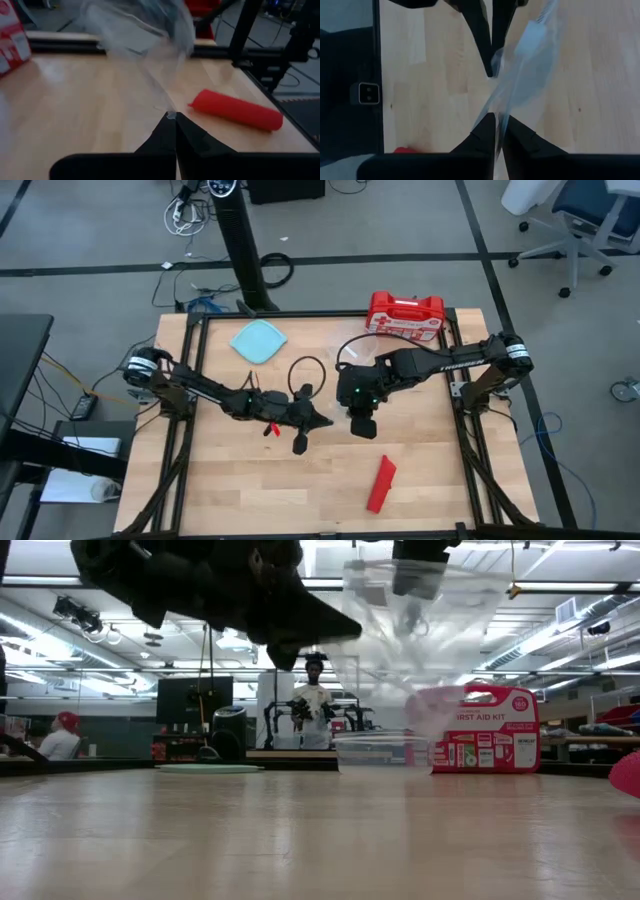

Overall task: Roll bandage
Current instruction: Open the transparent zip bag

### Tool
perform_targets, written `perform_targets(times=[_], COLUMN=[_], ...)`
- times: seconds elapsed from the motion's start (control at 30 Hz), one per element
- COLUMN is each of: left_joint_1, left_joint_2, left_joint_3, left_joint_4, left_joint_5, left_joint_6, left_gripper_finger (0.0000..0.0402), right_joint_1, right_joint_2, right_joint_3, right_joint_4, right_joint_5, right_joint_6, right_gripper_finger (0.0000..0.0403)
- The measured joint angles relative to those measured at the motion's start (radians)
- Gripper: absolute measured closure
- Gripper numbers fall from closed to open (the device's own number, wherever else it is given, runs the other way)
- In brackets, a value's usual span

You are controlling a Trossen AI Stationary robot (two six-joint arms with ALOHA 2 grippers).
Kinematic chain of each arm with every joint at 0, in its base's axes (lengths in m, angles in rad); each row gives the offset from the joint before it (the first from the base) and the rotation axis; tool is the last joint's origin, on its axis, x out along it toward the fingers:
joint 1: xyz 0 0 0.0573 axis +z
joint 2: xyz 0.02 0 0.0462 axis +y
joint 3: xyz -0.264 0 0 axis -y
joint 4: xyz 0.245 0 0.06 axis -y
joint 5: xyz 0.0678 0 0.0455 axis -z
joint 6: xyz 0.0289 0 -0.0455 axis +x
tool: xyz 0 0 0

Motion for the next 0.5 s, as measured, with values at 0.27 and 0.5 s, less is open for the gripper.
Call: perform_targets(times=[0.27,0.5], left_joint_1=[-0.008,-0.020], left_joint_2=[0.064,0.071], left_joint_3=[0.000,0.000], left_joint_4=[0.078,0.161], left_joint_5=[-0.006,-0.018], left_joint_6=[-0.029,-0.014], left_gripper_finger=[0.0401,0.0401], right_joint_1=[-0.002,-0.007], right_joint_2=[-0.048,-0.117], right_joint_3=[0.000,0.000], right_joint_4=[-0.070,-0.029], right_joint_5=[-0.009,0.064], right_joint_6=[0.002,0.016], right_gripper_finger=[0.0352,0.0339])
